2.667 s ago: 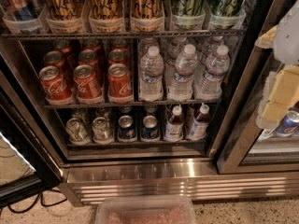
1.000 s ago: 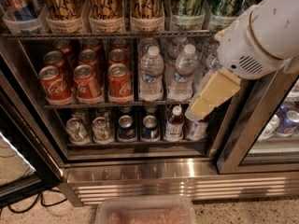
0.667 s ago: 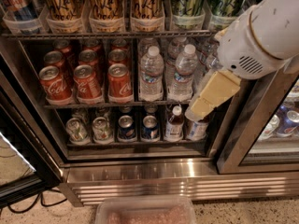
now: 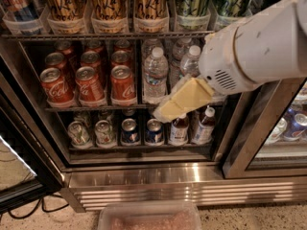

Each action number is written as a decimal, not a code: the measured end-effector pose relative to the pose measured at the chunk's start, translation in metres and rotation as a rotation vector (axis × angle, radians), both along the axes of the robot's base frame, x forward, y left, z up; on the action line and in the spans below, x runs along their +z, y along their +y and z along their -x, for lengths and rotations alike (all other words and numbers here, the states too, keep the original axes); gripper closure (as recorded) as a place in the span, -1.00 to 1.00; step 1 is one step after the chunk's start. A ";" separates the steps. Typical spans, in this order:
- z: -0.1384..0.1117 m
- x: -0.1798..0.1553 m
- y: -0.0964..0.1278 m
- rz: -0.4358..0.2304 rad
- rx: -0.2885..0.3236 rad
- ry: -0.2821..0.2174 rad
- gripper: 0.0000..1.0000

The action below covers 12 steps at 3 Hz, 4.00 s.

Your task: Pick orange can from top shelf of fridge

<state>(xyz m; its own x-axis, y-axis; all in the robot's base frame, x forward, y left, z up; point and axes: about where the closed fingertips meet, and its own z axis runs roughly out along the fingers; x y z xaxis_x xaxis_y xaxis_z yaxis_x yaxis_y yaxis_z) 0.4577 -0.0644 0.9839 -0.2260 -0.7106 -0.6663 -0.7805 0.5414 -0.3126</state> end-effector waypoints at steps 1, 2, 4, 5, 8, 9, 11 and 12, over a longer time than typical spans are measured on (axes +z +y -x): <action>-0.004 0.012 0.022 -0.101 -0.044 -0.091 -1.00; -0.012 0.024 0.031 -0.190 -0.110 -0.161 -1.00; -0.019 0.037 0.041 -0.252 -0.150 -0.204 -1.00; -0.026 0.047 0.045 -0.283 -0.161 -0.232 -1.00; -0.058 0.074 0.053 -0.343 -0.180 -0.368 -0.84; -0.048 0.079 0.055 -0.348 -0.188 -0.364 -1.00; -0.019 0.090 0.070 -0.397 -0.249 -0.405 -0.76; -0.015 0.096 0.077 -0.402 -0.242 -0.425 -0.76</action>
Offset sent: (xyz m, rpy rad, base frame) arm 0.0269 0.0337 0.0229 0.3117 -0.2179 -0.2095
